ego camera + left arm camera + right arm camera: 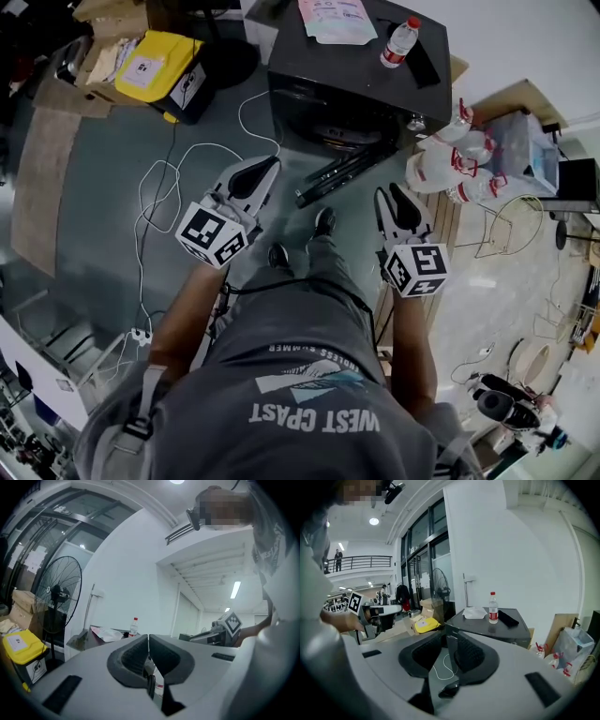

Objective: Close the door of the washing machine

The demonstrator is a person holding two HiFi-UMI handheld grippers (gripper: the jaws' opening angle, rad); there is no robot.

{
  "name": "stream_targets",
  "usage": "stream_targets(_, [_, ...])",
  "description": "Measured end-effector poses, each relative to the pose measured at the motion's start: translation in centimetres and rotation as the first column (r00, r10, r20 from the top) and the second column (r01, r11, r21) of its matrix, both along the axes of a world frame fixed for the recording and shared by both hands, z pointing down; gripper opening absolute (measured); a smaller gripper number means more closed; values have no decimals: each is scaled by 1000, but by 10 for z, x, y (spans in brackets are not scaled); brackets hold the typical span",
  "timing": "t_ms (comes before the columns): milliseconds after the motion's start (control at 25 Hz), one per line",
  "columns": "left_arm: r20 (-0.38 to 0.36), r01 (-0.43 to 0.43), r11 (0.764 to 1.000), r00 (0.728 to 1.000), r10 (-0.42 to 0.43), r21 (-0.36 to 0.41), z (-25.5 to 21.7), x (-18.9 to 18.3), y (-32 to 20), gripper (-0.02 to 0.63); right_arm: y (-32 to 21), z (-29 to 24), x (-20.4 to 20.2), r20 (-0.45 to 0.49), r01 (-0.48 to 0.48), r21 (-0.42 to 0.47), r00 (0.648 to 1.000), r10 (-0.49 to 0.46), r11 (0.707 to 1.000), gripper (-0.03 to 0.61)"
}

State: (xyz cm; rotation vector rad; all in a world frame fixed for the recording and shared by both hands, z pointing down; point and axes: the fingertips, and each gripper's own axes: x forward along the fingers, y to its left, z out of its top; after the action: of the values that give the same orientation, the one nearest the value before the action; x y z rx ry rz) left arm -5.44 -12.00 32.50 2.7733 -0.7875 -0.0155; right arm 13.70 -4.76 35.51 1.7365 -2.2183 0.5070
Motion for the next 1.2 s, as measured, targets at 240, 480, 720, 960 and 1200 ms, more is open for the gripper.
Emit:
stream_targets(240, [23,-4,999,1000,5,-37,44,16,-21,20,-34,54,5,-13,59,-61,998,-60,996,144])
stream_targets(480, [42,34,986,999,-27,-164,114,31,-35,54,-62,130,13,-37,104,-174,993,-112,979,158])
stream_targets(720, [85,47,956,996,-23,-289,194,57,-28,149,-76,210,31,-43,109,-284,991,-127,953,169])
stream_targets(960, [102,62,920,995,-24,-388,257,80,-11,153,-77,265,47,-57,105,-366,989,-135,925,172])
stream_targets(1200, [119,78,879,993,-24,-471,309,98,8,152,-69,297,58,-68,101,-415,988,-142,904,172])
